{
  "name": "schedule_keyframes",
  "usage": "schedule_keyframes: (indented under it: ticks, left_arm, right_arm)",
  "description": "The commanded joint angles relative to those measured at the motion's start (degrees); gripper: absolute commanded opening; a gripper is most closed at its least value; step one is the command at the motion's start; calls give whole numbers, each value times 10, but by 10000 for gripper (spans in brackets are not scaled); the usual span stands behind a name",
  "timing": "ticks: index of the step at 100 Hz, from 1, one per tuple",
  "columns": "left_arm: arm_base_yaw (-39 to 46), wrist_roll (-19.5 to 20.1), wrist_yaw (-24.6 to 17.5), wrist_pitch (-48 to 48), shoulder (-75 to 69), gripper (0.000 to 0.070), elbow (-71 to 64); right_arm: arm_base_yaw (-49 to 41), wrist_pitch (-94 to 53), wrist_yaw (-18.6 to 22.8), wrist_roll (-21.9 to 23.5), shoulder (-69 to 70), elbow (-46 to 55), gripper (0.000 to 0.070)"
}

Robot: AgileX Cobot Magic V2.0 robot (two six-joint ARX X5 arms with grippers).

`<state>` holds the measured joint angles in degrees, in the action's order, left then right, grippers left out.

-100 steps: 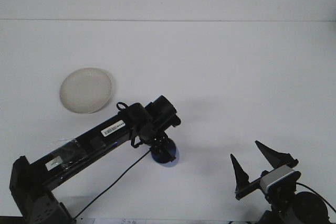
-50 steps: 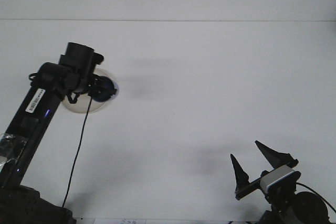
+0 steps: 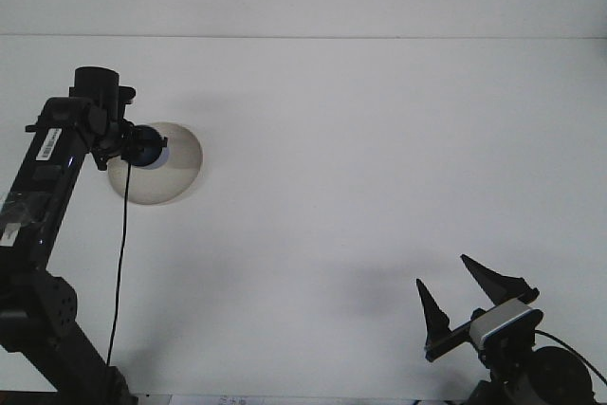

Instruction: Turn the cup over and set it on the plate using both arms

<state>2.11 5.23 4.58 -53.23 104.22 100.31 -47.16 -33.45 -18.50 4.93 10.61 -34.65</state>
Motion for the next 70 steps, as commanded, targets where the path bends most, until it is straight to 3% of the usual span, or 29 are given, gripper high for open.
schedule_keyframes:
  ticks: [1, 54, 58, 63, 70]
  left_arm:
    - [3, 1, 0, 6, 22, 5, 12]
    - [15, -8, 0, 11, 84, 12, 12]
    - [17, -17, 0, 18, 84, 42, 12]
    - [17, -28, 0, 23, 84, 126, 14]
    - [18, -33, -1, 23, 84, 339, 15]
  right_arm:
    - [-5, 4, -2, -2, 3, -2, 559]
    - [-5, 4, -11, -2, 3, -2, 559]
    - [-5, 4, -10, -2, 3, -2, 559]
    - [-5, 4, -10, -2, 3, -2, 559]
    - [-5, 4, -10, -2, 3, -2, 559]
